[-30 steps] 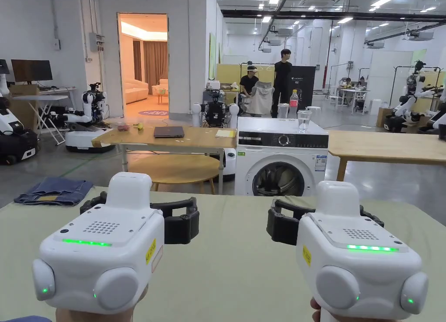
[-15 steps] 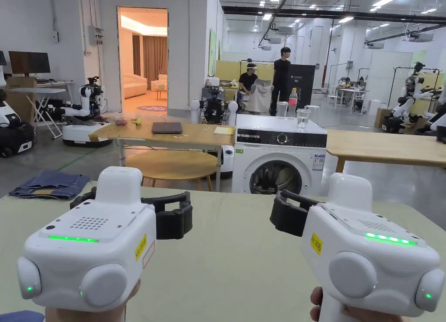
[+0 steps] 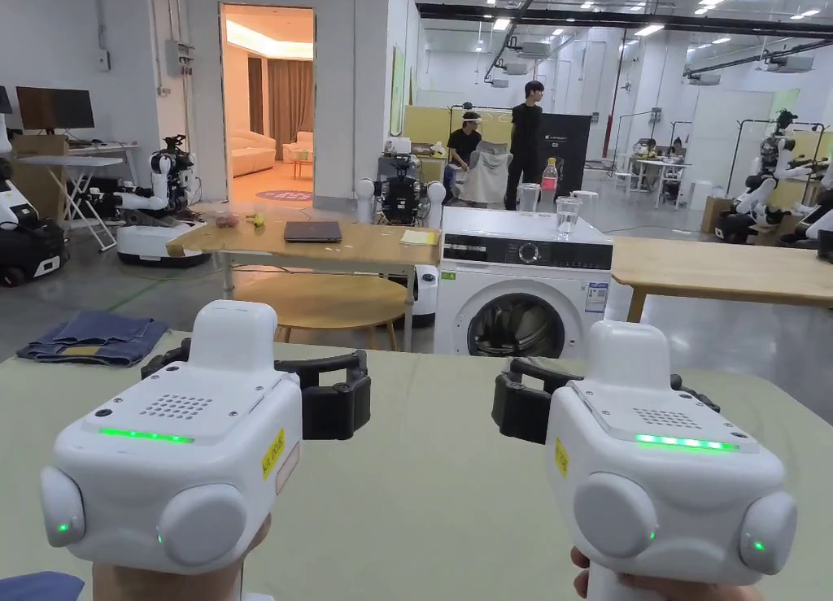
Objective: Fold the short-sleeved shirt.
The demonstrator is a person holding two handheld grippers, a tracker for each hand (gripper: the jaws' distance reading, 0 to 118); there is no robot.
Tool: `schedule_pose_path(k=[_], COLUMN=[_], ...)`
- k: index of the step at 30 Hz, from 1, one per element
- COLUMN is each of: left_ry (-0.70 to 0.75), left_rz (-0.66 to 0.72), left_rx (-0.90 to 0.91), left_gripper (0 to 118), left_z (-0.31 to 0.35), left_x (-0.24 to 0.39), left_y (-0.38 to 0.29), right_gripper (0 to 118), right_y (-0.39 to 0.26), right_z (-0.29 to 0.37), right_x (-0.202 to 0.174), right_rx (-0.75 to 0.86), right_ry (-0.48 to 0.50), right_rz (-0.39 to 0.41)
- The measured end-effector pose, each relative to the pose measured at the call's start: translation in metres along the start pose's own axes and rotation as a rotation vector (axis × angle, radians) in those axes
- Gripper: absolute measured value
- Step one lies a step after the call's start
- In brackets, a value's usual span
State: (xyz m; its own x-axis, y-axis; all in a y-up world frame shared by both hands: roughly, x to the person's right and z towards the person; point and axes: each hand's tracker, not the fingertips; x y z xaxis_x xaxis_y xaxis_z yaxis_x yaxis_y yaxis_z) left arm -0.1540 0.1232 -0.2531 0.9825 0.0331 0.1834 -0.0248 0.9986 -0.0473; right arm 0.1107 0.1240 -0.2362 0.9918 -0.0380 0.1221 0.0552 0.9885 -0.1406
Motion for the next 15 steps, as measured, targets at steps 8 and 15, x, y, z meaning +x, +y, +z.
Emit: schedule_pose_path(k=[8, 15], left_ry=[-0.01, -0.015], left_rz=[0.004, 0.004], left_rx=[-0.004, -0.01], left_gripper=[118, 118], left_z=[0.0006, 0.0007], left_x=[0.002, 0.0032], left_y=[-0.0007, -0.0019], right_gripper=[112, 111], right_y=[-0.0046, -0.0093], right_z=[0.002, 0.0035], right_x=[-0.0027, -0.0005], right_rx=[0.007, 0.039], right_ry=[0.011, 0.01], right_rz=[0.021, 0.03])
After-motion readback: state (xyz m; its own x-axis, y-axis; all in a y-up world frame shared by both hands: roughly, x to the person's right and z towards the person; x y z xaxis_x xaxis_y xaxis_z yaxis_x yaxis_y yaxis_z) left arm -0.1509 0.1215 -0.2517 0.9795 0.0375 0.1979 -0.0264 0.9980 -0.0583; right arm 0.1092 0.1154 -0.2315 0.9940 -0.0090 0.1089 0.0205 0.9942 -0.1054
